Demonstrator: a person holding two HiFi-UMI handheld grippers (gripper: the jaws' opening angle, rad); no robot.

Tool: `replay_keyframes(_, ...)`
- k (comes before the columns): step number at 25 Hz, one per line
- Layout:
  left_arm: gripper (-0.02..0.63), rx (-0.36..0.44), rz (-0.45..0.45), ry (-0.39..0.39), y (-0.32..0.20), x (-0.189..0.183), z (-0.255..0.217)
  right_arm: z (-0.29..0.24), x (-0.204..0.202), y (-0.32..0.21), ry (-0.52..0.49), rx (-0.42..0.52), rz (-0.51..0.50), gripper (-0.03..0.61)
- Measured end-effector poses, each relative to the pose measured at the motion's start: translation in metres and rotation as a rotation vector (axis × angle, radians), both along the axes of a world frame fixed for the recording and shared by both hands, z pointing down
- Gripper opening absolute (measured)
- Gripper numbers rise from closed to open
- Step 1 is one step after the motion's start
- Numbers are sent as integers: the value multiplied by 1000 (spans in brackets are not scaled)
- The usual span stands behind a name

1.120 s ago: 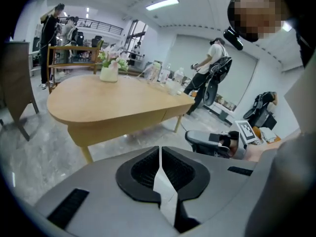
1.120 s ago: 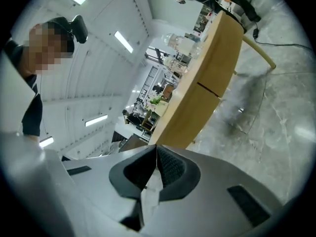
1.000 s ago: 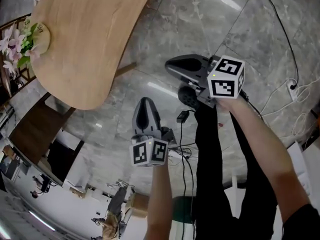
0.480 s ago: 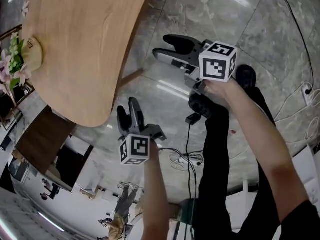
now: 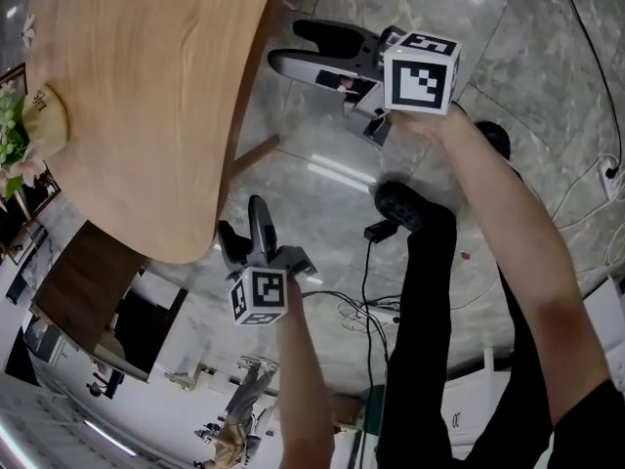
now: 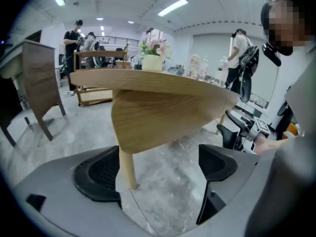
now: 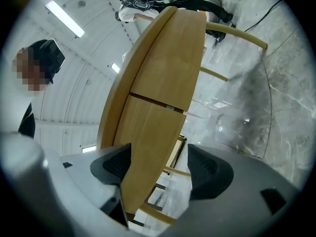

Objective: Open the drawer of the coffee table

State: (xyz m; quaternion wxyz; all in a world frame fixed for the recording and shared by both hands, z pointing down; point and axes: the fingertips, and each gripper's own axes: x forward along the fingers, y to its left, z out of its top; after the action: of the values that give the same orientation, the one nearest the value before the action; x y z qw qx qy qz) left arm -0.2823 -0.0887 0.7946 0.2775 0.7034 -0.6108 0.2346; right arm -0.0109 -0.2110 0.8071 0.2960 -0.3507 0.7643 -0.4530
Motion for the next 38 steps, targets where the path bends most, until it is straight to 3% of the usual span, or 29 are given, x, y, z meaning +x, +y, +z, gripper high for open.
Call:
replay_keyframes(3,488,15,-60,11,-4,-14,1,1,-3,-6,1,13,-7,301)
replay_keyframes(8,491,84,-17,26,-33,-13,-11,0,-8,-16,-12,37,0,302)
replay_keyframes(14,492,101,15,23,-42,-12,-11,-10,-7,-25,-59,62,4,302)
replay_keyframes(22,491,101,69,-23,-40,-11,-8,-16,-9,-24,-120,99,-33,302)
replay_keyframes(38,491,60,64,-22,5,10,-5,-14,8,15,-47,66,-115,301)
